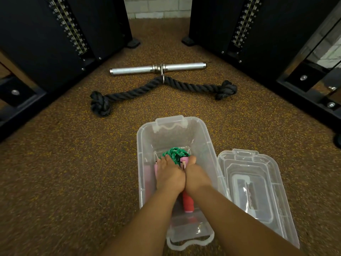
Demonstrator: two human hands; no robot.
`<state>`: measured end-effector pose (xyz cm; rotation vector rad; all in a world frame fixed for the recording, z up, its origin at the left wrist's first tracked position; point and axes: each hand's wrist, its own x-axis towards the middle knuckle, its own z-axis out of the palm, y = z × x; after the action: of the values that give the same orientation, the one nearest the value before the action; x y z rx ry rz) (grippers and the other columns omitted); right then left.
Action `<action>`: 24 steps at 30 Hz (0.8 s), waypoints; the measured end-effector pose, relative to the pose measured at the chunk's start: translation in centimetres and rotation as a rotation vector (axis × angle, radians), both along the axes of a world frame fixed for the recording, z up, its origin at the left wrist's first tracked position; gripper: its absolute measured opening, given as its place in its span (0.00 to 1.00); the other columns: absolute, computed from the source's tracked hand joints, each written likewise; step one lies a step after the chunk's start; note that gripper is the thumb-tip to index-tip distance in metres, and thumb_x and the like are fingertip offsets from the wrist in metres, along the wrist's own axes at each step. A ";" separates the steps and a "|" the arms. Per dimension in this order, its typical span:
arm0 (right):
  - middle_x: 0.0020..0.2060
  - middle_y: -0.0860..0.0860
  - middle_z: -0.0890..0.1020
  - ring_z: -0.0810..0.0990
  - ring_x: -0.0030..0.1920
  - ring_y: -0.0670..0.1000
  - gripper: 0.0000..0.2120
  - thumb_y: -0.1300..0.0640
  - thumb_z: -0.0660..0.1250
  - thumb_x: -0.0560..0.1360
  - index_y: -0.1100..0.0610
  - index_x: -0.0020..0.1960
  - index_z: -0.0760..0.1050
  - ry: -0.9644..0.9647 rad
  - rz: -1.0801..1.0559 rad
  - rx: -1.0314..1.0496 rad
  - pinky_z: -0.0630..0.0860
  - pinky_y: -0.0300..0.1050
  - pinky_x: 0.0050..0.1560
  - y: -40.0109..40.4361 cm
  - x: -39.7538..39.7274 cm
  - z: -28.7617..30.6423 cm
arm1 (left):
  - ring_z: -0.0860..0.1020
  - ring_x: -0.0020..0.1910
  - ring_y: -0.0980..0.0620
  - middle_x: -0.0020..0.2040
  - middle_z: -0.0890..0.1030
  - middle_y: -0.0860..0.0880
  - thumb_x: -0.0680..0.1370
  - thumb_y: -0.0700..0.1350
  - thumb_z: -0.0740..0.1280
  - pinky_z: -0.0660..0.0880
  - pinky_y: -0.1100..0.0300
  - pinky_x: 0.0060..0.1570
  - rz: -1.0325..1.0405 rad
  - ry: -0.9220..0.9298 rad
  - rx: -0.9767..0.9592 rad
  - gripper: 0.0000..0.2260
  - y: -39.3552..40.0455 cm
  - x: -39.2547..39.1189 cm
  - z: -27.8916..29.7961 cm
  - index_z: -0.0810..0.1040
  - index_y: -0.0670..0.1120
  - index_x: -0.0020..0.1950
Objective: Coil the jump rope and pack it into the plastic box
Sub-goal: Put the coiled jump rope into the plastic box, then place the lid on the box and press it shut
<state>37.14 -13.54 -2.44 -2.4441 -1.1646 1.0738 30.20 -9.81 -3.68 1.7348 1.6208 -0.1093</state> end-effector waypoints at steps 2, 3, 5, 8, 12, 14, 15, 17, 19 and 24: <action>0.58 0.60 0.78 0.78 0.57 0.60 0.15 0.57 0.57 0.79 0.58 0.63 0.60 0.004 0.014 -0.008 0.70 0.48 0.50 0.0 0.0 0.4 | 0.48 0.78 0.44 0.79 0.50 0.40 0.82 0.45 0.51 0.44 0.56 0.74 0.002 -0.052 -0.071 0.26 0.5 0.3 0.6 0.48 0.38 0.78; 0.58 0.60 0.78 0.78 0.58 0.61 0.15 0.58 0.57 0.79 0.59 0.64 0.59 -0.002 0.032 -0.024 0.71 0.49 0.51 -0.1 -0.1 0.8 | 0.50 0.78 0.44 0.79 0.51 0.40 0.82 0.45 0.51 0.46 0.56 0.75 0.038 -0.090 -0.098 0.26 0.5 0.5 1.1 0.49 0.38 0.78; 0.59 0.61 0.78 0.77 0.59 0.61 0.16 0.60 0.56 0.78 0.61 0.65 0.60 -0.016 0.080 -0.045 0.72 0.50 0.53 -0.2 -0.2 2.2 | 0.56 0.76 0.43 0.78 0.57 0.40 0.82 0.45 0.53 0.52 0.55 0.74 0.134 -0.201 -0.116 0.25 0.5 0.6 2.3 0.52 0.40 0.78; 0.56 0.60 0.79 0.79 0.56 0.61 0.14 0.64 0.56 0.77 0.62 0.62 0.66 -0.097 0.278 0.037 0.72 0.49 0.49 -0.9 0.6 5.9 | 0.62 0.73 0.46 0.75 0.64 0.42 0.82 0.43 0.54 0.57 0.64 0.67 0.237 -0.442 -0.063 0.21 -0.9 0.8 4.8 0.59 0.42 0.75; 0.48 0.54 0.84 0.82 0.48 0.55 0.12 0.64 0.60 0.74 0.57 0.55 0.76 -0.102 0.407 0.304 0.75 0.47 0.46 -5.7 4.8 11.6 | 0.61 0.74 0.52 0.74 0.65 0.47 0.82 0.42 0.55 0.57 0.58 0.72 0.149 -0.659 0.175 0.19 -4.8 1.8 8.7 0.64 0.47 0.74; 0.44 0.45 0.85 0.83 0.44 0.45 0.11 0.63 0.63 0.75 0.51 0.53 0.79 -0.039 0.230 0.390 0.77 0.42 0.46 -9.5 7.5 13.3 | 0.58 0.75 0.56 0.75 0.63 0.51 0.81 0.41 0.56 0.54 0.57 0.74 -0.018 -0.713 0.255 0.19 -7.5 3.1 10.0 0.65 0.49 0.73; 0.42 0.42 0.84 0.83 0.42 0.41 0.12 0.63 0.64 0.75 0.48 0.52 0.79 -0.019 0.129 0.414 0.78 0.39 0.45 -11.6 8.9 13.4 | 0.57 0.75 0.58 0.75 0.63 0.53 0.81 0.41 0.56 0.53 0.60 0.74 -0.109 -0.732 0.283 0.19 -8.9 3.7 10.5 0.66 0.49 0.72; 0.40 0.42 0.84 0.83 0.40 0.38 0.13 0.62 0.65 0.75 0.44 0.48 0.79 -0.004 -0.065 0.414 0.79 0.38 0.43 -15.8 11.3 12.5 | 0.56 0.73 0.63 0.75 0.63 0.54 0.80 0.42 0.55 0.50 0.68 0.72 -0.300 -0.746 0.318 0.19 -11.5 4.9 11.1 0.68 0.49 0.71; 0.40 0.44 0.85 0.82 0.40 0.38 0.14 0.62 0.66 0.76 0.42 0.46 0.78 -0.004 -0.228 0.375 0.78 0.38 0.42 -19.4 12.7 10.3 | 0.54 0.72 0.65 0.75 0.62 0.53 0.80 0.41 0.54 0.47 0.72 0.70 -0.479 -0.715 0.304 0.20 -13.5 5.8 11.0 0.67 0.48 0.72; 0.46 0.47 0.83 0.81 0.44 0.42 0.09 0.60 0.65 0.76 0.50 0.53 0.78 0.021 -0.431 0.234 0.74 0.37 0.43 -24.1 13.7 5.3 | 0.53 0.77 0.54 0.78 0.56 0.52 0.81 0.43 0.55 0.54 0.57 0.74 -0.734 -0.431 0.055 0.21 -17.0 6.6 7.3 0.61 0.51 0.75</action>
<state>50.84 -37.64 2.82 -2.3380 -0.6637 0.7837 36.80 -26.79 3.67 2.1389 0.6421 -0.0329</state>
